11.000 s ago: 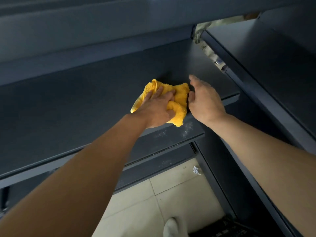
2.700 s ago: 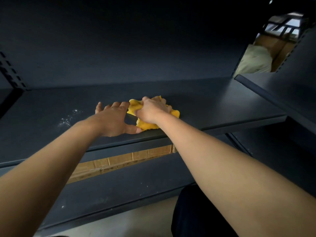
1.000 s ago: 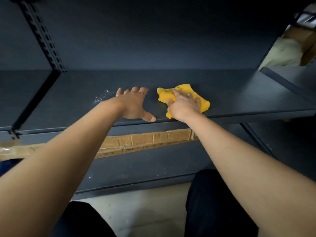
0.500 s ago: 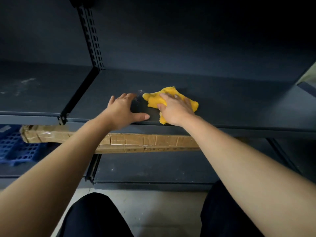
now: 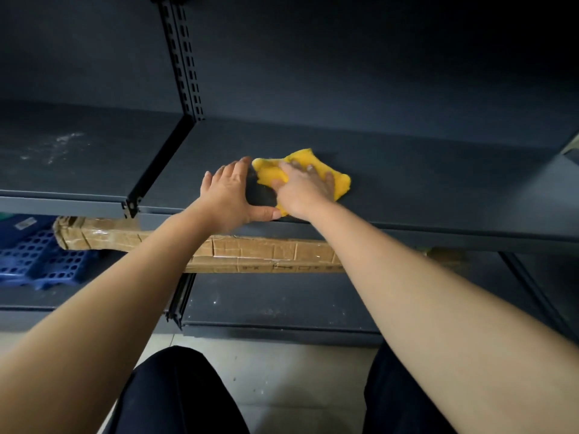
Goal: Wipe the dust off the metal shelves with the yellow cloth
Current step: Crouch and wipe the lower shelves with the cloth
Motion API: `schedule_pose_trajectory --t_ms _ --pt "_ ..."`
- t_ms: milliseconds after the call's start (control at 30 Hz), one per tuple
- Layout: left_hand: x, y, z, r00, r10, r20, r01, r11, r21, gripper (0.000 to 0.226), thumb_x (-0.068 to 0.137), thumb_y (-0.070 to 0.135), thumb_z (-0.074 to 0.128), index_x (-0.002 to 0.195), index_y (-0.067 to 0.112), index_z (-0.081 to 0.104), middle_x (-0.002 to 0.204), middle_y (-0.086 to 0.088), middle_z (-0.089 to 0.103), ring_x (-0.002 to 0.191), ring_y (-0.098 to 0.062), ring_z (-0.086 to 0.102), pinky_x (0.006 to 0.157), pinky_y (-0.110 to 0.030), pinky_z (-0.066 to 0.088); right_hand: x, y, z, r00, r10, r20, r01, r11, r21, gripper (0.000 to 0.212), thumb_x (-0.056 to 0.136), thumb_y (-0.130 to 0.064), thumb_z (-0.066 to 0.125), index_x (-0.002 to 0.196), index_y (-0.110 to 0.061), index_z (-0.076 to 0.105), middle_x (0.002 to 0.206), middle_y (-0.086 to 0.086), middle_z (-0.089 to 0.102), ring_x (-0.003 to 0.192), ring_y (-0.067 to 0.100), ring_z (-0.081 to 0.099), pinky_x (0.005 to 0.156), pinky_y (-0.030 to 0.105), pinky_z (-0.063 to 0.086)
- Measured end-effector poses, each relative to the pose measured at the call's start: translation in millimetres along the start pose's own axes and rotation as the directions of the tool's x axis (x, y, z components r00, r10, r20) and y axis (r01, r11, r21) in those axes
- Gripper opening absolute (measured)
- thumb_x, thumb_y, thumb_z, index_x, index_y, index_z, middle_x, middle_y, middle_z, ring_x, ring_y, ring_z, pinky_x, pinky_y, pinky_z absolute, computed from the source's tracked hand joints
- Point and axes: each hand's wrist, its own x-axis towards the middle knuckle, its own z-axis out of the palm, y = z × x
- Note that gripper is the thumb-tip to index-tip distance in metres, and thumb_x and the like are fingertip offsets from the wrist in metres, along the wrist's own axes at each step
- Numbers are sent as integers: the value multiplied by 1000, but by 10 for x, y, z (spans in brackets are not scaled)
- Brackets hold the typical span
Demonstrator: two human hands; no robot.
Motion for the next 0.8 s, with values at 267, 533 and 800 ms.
schedule_pose_trajectory --t_ms 267,533,800 --pt "99 134 -99 997 8 74 -12 999 46 114 66 60 69 149 19 3 157 -5 12 145 -24 7 118 -44 -3 -58 337 -150 995 78 -58 -77 997 19 50 97 -36 37 147 -34 26 148 7 39 140 27 28 116 45 16" --pt "60 15 -111 1000 30 5 -30 999 12 106 71 58 67 149 19 8 156 -4 15 145 -21 9 118 -43 -4 252 392 -227 956 294 -5 -293 952 88 55 96 -30 33 149 -32 21 155 0 24 145 27 11 116 52 1" --pt "-80 -307 -138 999 -7 -38 7 1000 -19 101 71 57 67 148 18 14 155 -2 19 144 -19 11 118 -41 -4 493 -415 39 992 -117 50 114 992 59 48 96 -37 31 143 -43 29 156 -11 24 145 22 14 115 50 5"
